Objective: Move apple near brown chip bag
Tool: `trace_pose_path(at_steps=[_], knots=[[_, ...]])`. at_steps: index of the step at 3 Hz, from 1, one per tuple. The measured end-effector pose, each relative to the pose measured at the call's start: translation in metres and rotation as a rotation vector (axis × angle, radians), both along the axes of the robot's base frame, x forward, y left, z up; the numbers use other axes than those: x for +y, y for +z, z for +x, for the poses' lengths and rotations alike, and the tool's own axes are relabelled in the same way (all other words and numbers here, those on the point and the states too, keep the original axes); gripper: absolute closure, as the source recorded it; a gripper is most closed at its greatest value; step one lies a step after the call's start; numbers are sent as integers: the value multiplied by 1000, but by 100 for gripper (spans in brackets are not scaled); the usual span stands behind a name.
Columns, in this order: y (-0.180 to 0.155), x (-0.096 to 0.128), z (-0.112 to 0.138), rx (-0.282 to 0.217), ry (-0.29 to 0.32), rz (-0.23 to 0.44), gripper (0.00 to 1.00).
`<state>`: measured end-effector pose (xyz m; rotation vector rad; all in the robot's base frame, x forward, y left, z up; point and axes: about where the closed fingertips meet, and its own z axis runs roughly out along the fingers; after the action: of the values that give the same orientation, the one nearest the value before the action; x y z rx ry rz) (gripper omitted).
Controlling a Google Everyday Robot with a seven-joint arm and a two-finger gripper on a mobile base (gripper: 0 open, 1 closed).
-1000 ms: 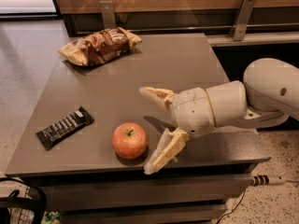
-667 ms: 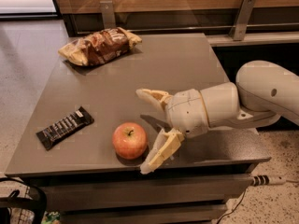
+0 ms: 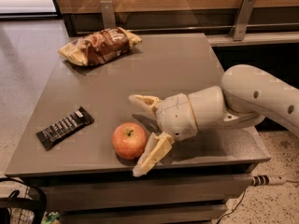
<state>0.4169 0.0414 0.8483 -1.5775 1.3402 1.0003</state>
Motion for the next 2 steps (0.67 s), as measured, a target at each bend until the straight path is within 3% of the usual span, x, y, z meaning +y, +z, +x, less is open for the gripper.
trace_pose_path(at_steps=[1,2], knots=[[-8,-3,-4,1,-10,3,16],[-9,-2,-6,0,-7,2,39]])
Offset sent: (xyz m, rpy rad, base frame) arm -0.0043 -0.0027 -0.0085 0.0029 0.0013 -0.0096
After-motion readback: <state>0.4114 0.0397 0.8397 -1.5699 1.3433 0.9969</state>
